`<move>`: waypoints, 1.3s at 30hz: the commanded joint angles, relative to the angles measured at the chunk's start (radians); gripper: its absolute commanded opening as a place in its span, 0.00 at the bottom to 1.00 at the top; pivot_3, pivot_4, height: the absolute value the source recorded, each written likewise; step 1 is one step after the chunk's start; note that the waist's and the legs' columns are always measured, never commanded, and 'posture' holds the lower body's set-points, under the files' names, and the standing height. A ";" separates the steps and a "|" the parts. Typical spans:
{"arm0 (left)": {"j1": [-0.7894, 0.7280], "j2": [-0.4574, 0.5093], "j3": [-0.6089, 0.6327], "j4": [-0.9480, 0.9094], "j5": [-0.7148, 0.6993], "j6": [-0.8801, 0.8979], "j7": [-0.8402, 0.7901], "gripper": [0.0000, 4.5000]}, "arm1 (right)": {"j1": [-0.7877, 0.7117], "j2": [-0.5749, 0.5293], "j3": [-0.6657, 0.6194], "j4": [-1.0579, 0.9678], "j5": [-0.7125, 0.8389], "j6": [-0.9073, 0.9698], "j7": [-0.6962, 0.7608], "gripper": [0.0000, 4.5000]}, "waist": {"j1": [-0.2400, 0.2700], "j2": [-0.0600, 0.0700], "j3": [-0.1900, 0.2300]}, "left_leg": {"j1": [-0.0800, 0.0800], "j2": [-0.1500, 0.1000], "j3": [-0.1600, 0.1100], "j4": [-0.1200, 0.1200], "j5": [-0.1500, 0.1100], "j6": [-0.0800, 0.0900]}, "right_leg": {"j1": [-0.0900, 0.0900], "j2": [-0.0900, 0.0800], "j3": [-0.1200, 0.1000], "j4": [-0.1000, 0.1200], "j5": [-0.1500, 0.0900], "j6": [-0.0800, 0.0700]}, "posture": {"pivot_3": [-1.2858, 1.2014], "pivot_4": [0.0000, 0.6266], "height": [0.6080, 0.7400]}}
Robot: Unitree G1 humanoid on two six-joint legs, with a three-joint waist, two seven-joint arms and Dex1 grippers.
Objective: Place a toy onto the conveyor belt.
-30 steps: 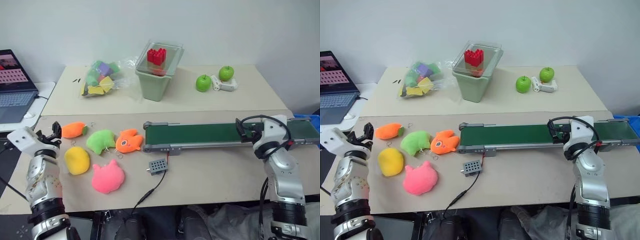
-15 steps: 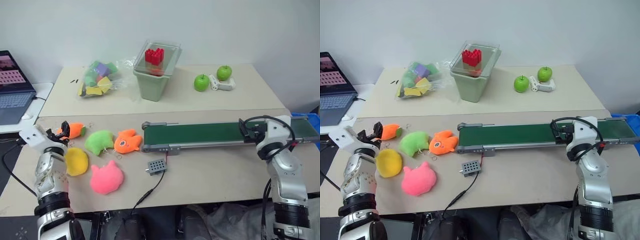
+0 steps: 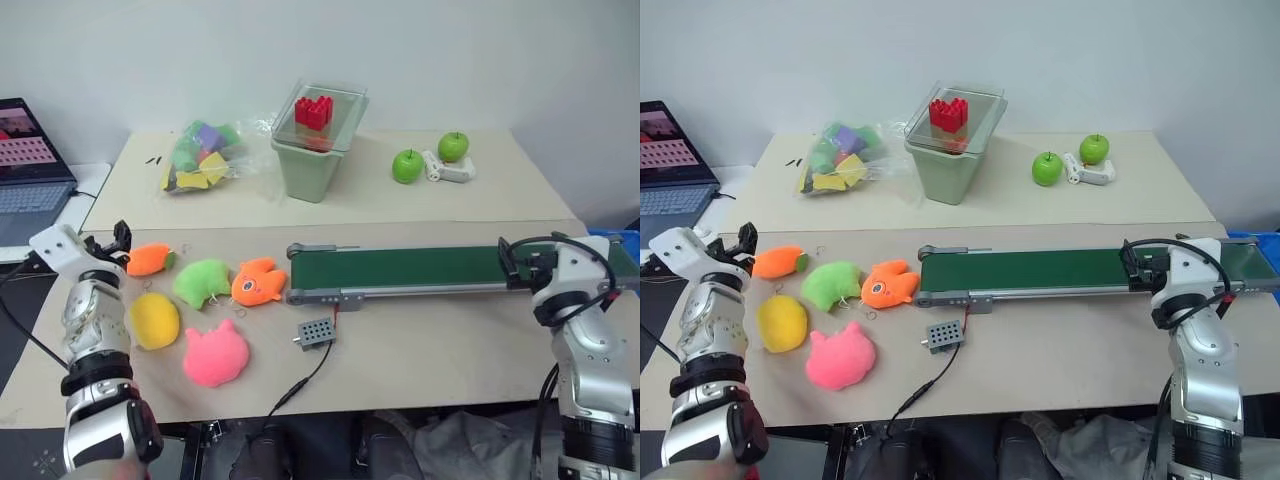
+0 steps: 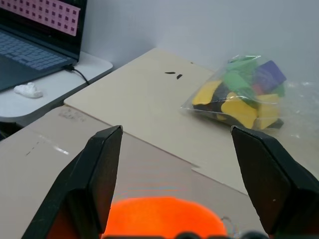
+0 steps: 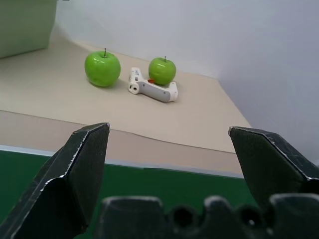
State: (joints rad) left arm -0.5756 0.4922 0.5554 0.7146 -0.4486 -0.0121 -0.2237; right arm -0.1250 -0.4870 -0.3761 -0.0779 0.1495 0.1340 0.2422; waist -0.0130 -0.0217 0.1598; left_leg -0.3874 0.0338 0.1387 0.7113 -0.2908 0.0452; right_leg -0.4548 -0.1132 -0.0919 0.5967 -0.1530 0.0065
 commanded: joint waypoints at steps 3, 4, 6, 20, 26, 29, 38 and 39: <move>-0.118 0.038 -0.020 0.139 0.033 -0.062 -0.040 0.82 | 0.001 -0.020 -0.060 -0.105 0.004 -0.010 -0.038 1.00 | -0.002 0.000 0.000 | 0.000 0.000 0.000 0.000 0.000 0.000 | 0.000 0.000 0.000 0.000 0.000 0.000 | 0.52 0.24 1.00; -0.134 0.040 -0.026 0.154 0.038 -0.066 -0.052 0.82 | 0.002 -0.022 -0.064 -0.116 0.005 -0.005 -0.039 1.00 | -0.002 0.000 0.000 | 0.000 0.000 0.000 0.000 0.000 0.000 | 0.000 0.000 0.000 0.000 0.000 0.000 | 0.52 0.24 1.00; -0.156 0.042 -0.035 0.192 0.047 -0.079 -0.062 0.82 | 0.014 -0.024 -0.069 -0.138 0.002 -0.001 -0.041 1.00 | -0.002 0.000 0.000 | 0.000 0.000 0.000 0.000 0.000 0.000 | 0.000 0.000 0.000 0.000 0.000 0.000 | 0.52 0.24 1.00; -0.265 0.023 -0.086 0.296 0.085 -0.112 -0.095 0.82 | 0.032 0.011 -0.070 -0.200 -0.003 0.019 -0.099 1.00 | 0.000 0.000 0.000 | 0.000 -0.001 0.000 0.000 0.000 0.000 | 0.000 0.000 0.000 0.000 0.000 0.001 | 0.52 0.24 1.00; -0.158 0.027 -0.066 0.116 0.058 -0.075 -0.081 0.82 | -0.070 0.012 0.008 -0.127 -0.005 0.012 -0.064 1.00 | -0.019 0.000 0.000 | 0.001 0.000 0.000 0.000 0.000 0.000 | 0.000 0.000 0.001 0.000 0.000 0.000 | 0.52 0.24 1.00; -0.064 0.020 -0.051 -0.038 0.039 -0.029 -0.051 0.82 | -0.135 0.011 0.047 -0.075 -0.005 0.005 -0.043 1.00 | -0.025 0.000 0.000 | 0.001 0.001 0.000 0.000 0.000 0.000 | 0.000 0.000 0.002 0.001 0.000 0.000 | 0.52 0.24 1.00; 0.245 -0.021 0.017 -0.526 -0.020 0.142 0.084 0.82 | -0.234 0.025 0.104 0.020 0.024 0.001 0.027 1.00 | -0.011 0.000 0.000 | 0.001 0.002 0.000 0.000 0.000 0.000 | 0.000 -0.001 0.002 0.001 0.000 0.000 | 0.52 0.24 1.00; 0.278 -0.030 0.020 -0.575 -0.024 0.159 0.096 0.82 | -0.239 0.025 0.113 0.029 0.029 0.003 0.045 1.00 | -0.007 0.000 0.000 | 0.001 0.002 0.000 0.000 0.000 0.000 | 0.000 -0.001 0.002 0.001 0.000 0.000 | 0.52 0.24 1.00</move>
State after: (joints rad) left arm -0.3151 0.4635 0.5578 0.2433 -0.4568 0.1246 -0.1511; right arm -0.3427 -0.4566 -0.2579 -0.0408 0.1585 0.1559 0.2620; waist -0.0199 -0.0219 0.1598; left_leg -0.3866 0.0358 0.1387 0.7113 -0.2908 0.0453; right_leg -0.4550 -0.1140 -0.0901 0.5979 -0.1526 0.0068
